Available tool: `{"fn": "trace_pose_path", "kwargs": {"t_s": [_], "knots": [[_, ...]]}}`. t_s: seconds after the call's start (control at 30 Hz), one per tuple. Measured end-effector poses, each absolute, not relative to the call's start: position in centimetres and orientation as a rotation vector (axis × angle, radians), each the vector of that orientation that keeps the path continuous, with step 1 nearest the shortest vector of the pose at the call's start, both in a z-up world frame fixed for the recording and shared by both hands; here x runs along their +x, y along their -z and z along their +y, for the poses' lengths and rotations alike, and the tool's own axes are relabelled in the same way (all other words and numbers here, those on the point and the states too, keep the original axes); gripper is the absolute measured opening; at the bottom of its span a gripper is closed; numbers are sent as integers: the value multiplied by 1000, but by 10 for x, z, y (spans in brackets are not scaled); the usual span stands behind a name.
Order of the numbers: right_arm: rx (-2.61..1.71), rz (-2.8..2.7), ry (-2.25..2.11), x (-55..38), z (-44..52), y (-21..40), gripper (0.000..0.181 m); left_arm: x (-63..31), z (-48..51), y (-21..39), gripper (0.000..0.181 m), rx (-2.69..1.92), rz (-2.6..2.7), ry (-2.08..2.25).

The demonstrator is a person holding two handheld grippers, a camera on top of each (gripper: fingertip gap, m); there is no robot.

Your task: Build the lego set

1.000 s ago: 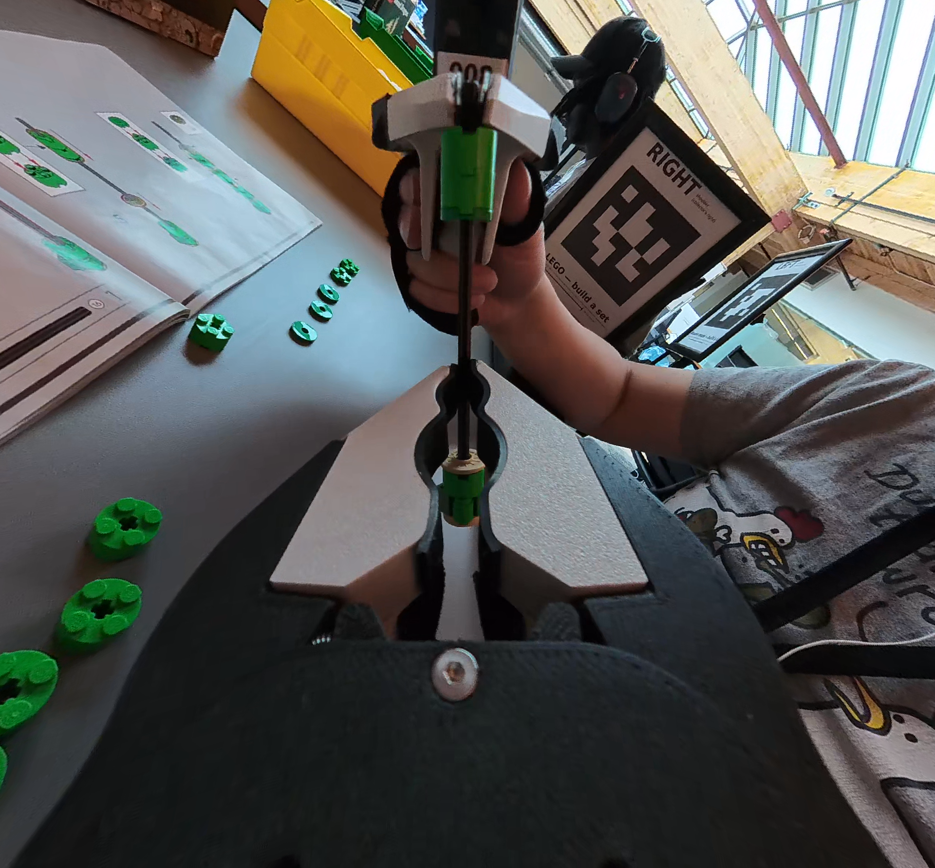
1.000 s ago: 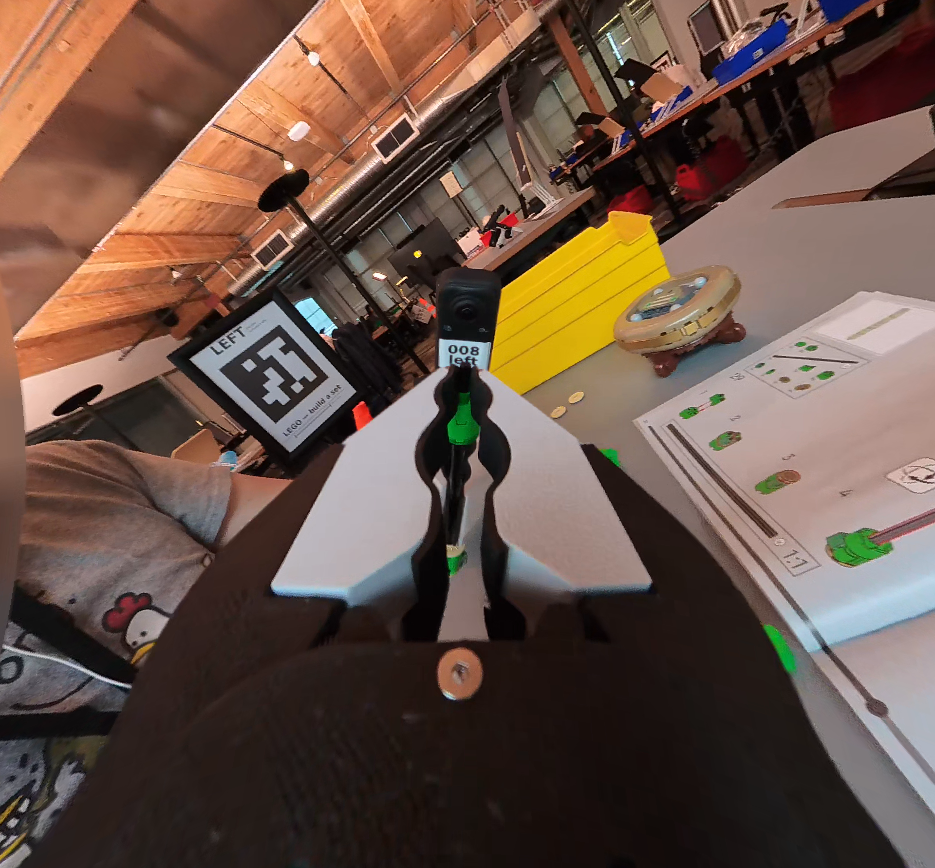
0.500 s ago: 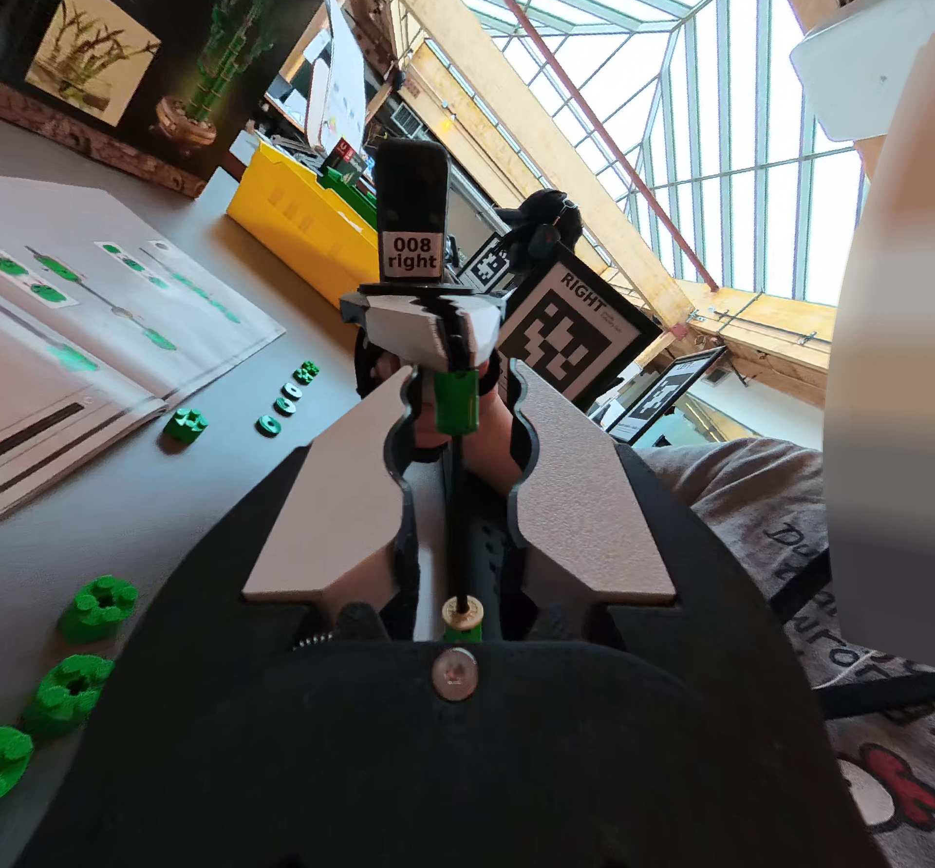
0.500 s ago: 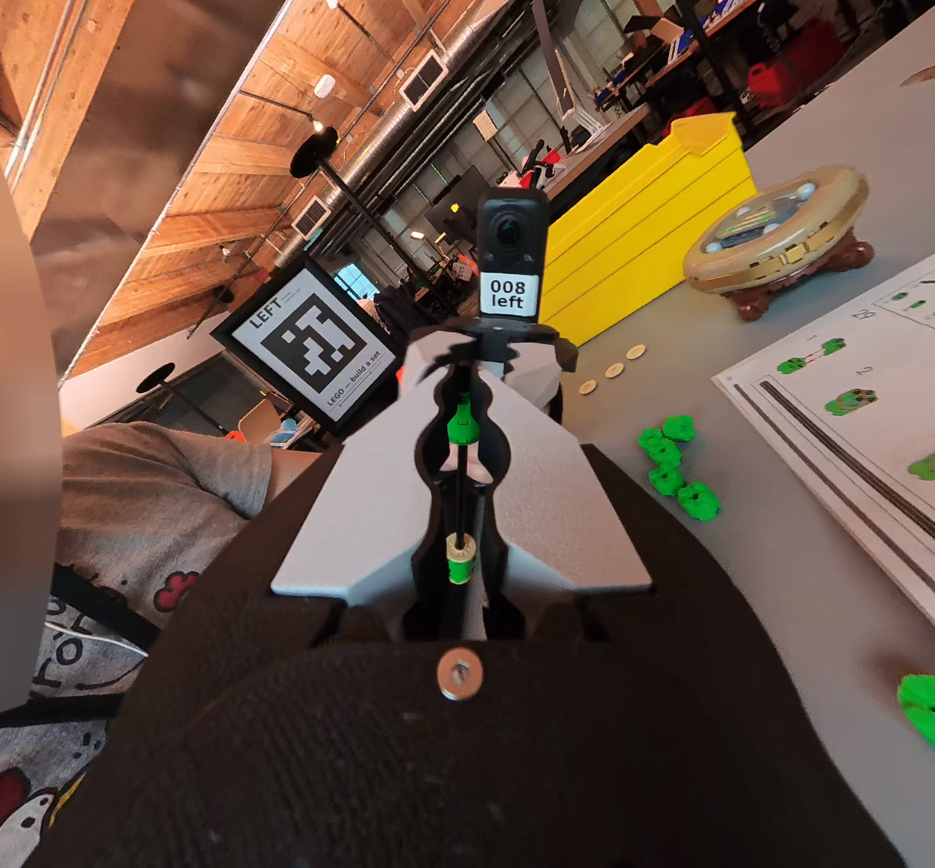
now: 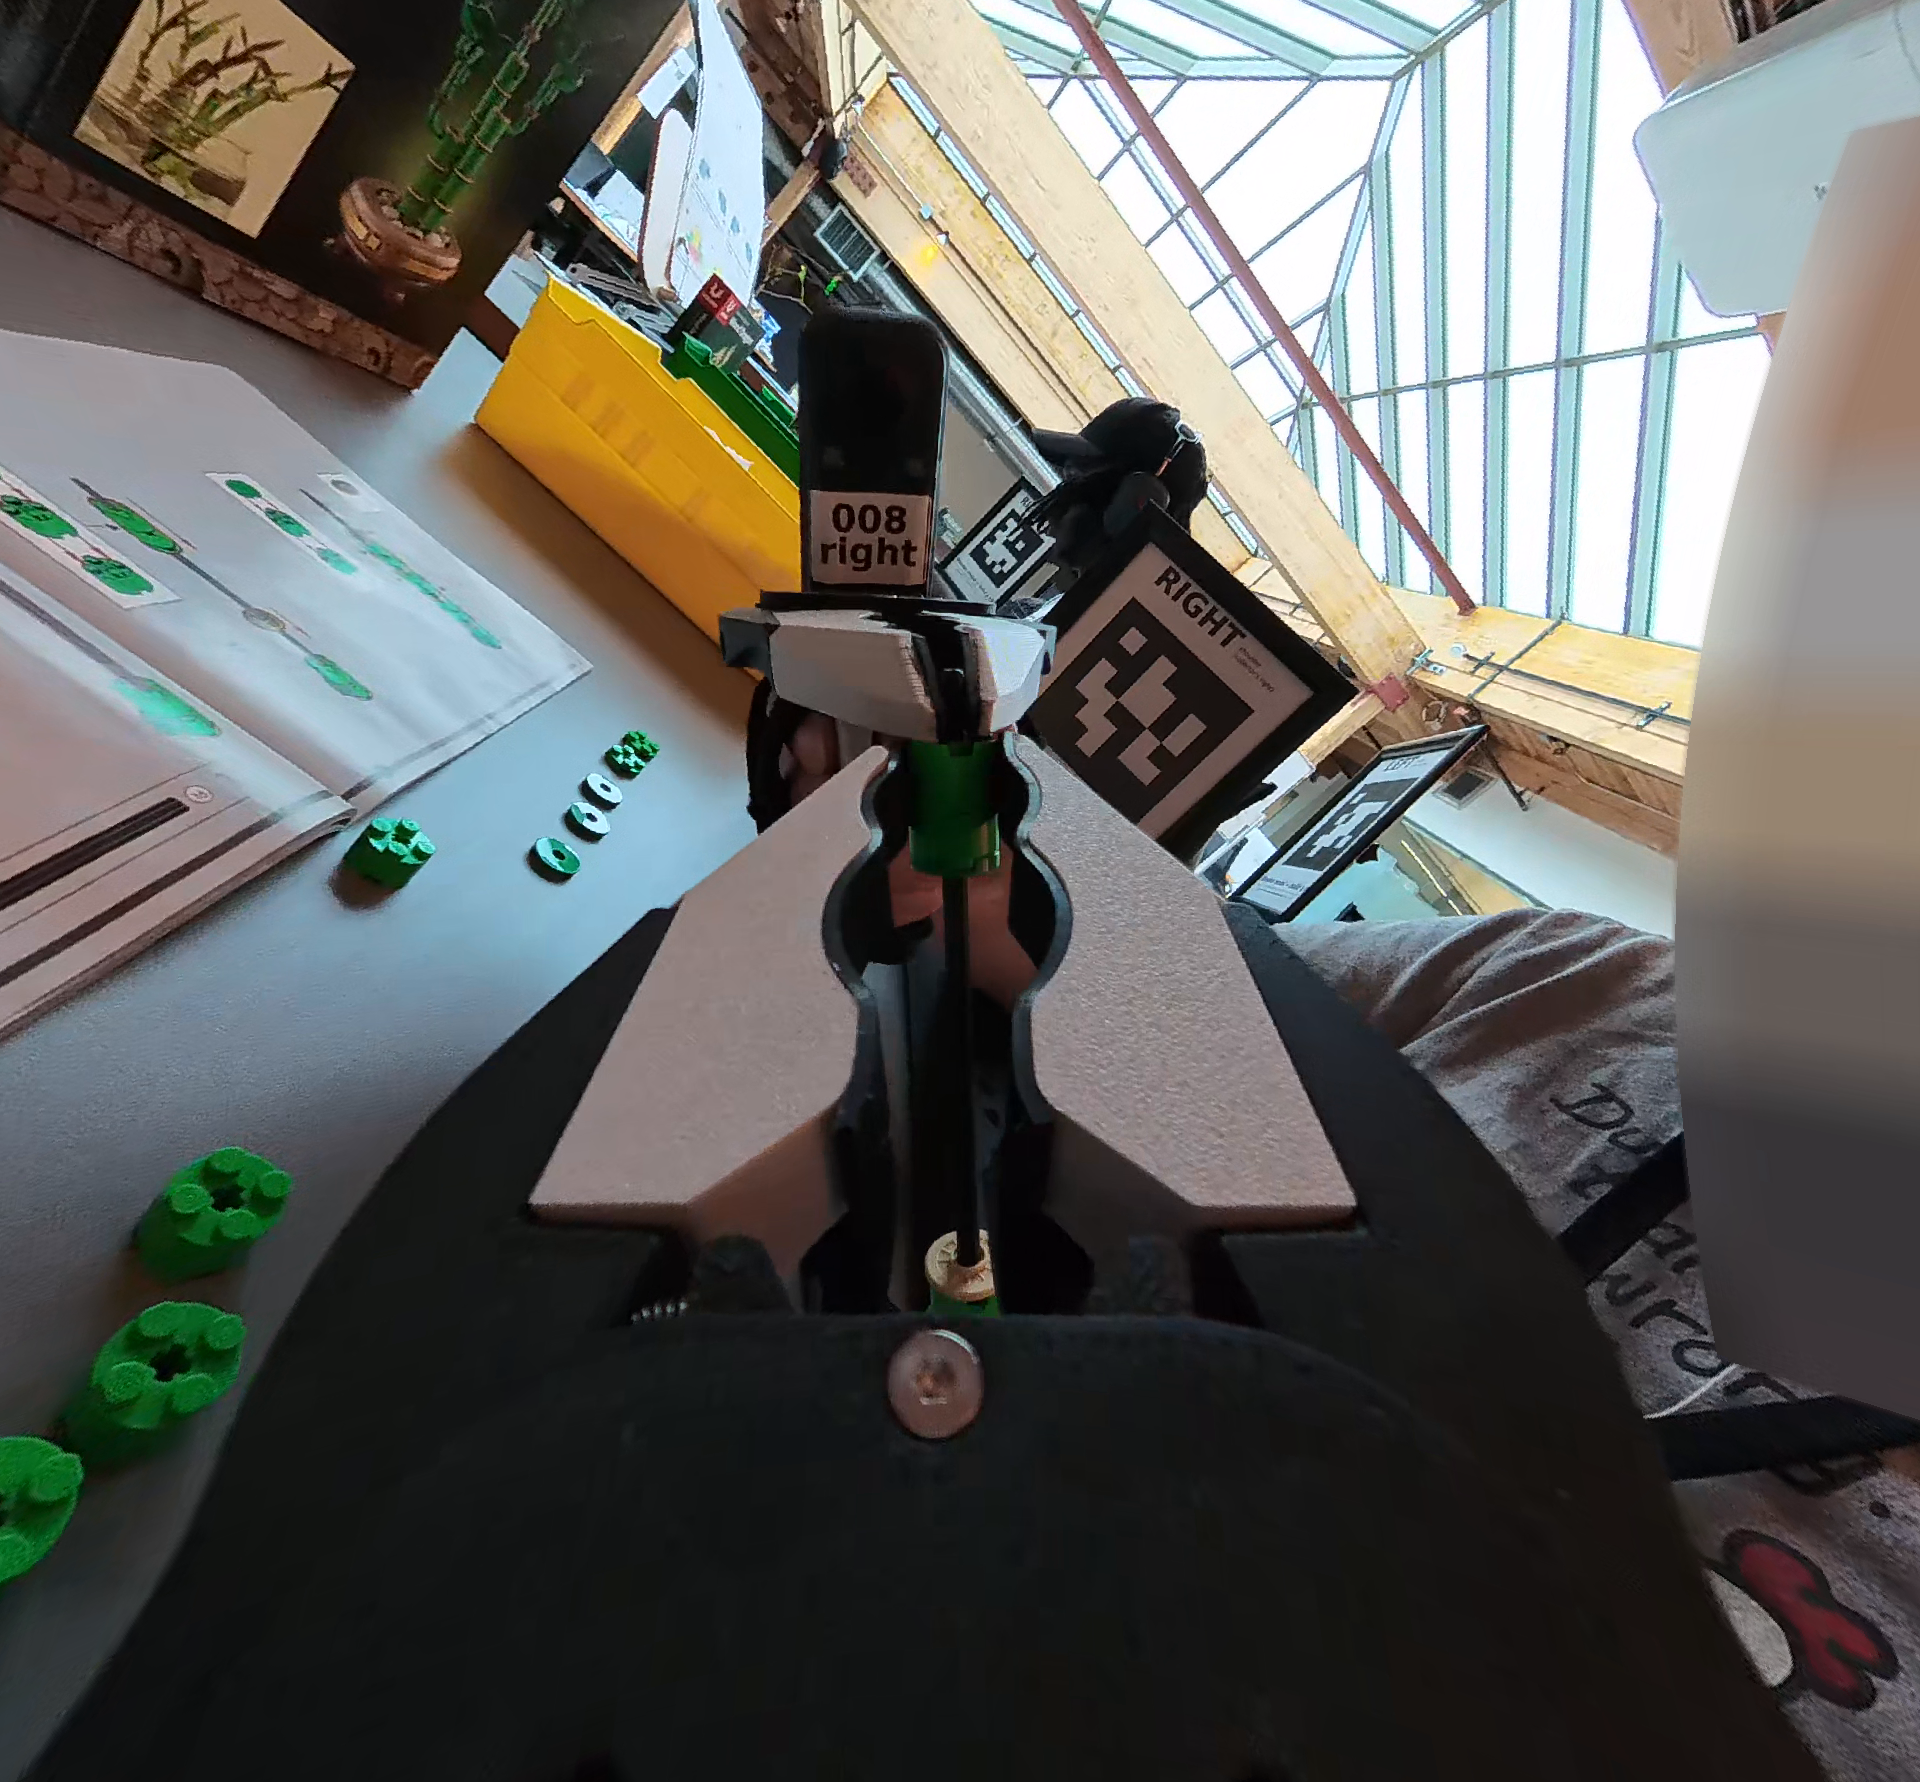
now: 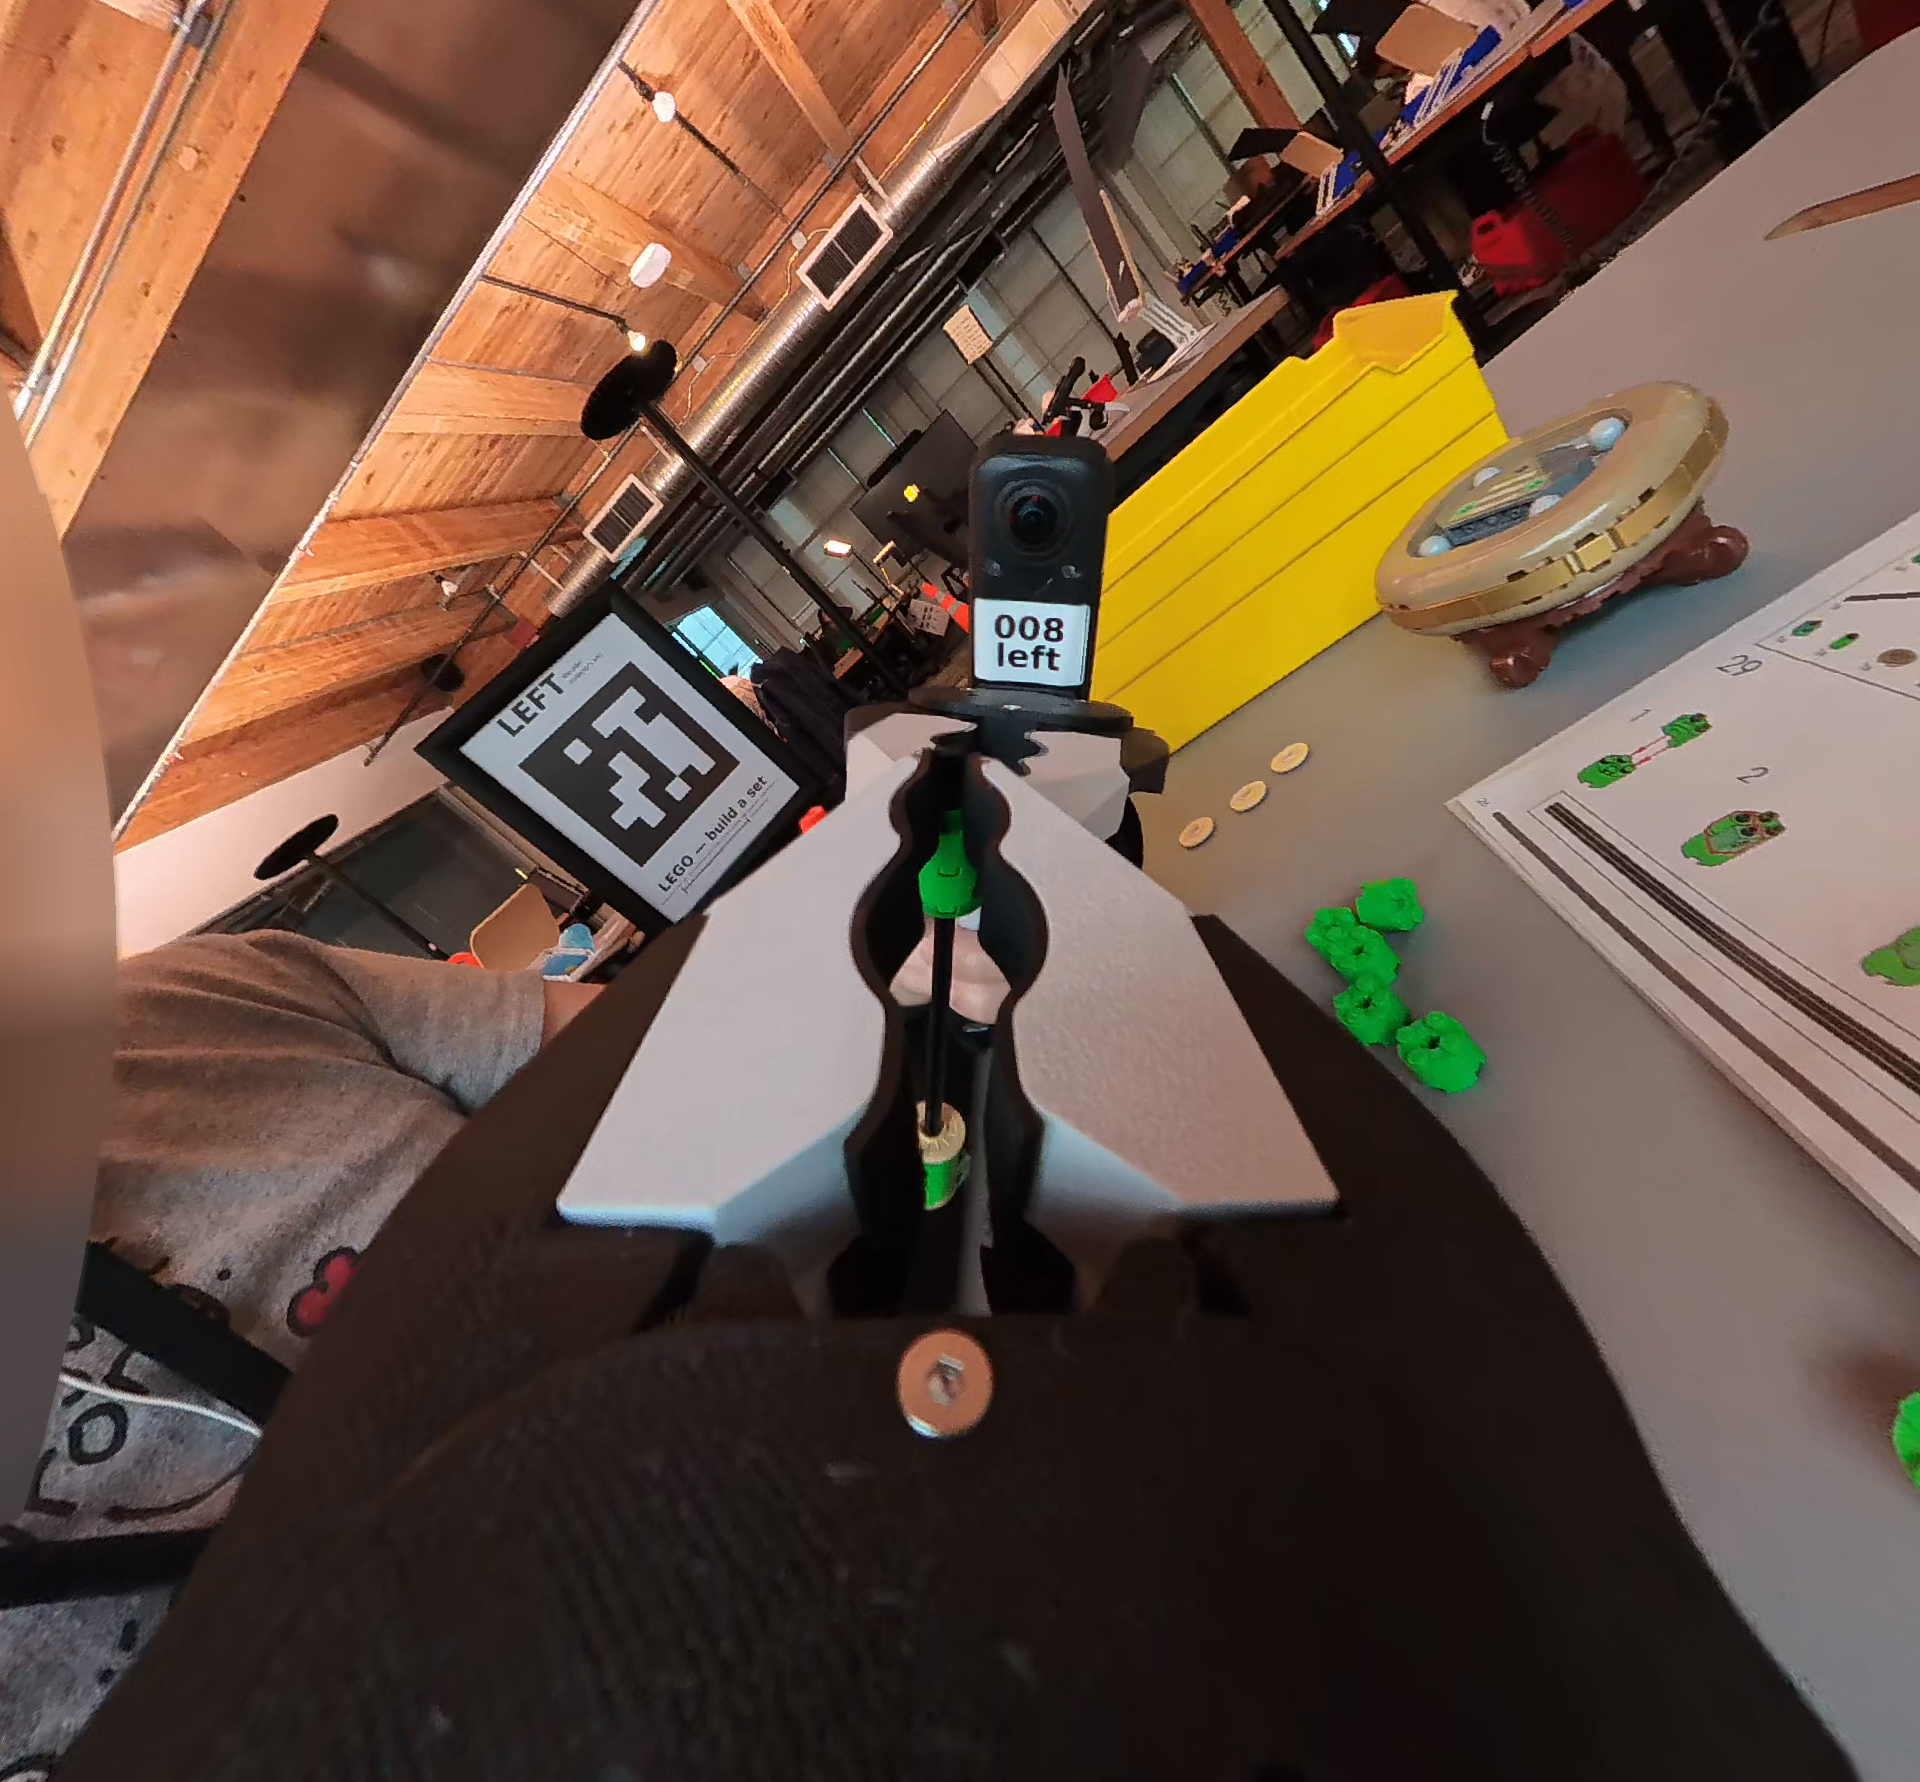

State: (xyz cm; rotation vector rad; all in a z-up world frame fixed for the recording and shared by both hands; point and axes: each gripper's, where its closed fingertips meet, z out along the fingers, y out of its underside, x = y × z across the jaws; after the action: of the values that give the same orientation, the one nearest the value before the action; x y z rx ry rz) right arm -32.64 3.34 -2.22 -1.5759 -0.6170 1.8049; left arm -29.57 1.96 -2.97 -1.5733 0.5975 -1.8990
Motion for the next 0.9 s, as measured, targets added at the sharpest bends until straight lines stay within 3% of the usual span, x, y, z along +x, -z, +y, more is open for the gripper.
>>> {"fn": "trace_pose_path", "kwargs": {"t_s": [0.03, 0.9], "knots": [[-1577, -602, -1814, -326, 34, 23, 0, -296, 20, 30, 14, -1574, 587, 1906], [-1572, -523, -1871, -325, 38, 22, 0, -294, 21, 31, 15, -1584, 550, 1895]]}}
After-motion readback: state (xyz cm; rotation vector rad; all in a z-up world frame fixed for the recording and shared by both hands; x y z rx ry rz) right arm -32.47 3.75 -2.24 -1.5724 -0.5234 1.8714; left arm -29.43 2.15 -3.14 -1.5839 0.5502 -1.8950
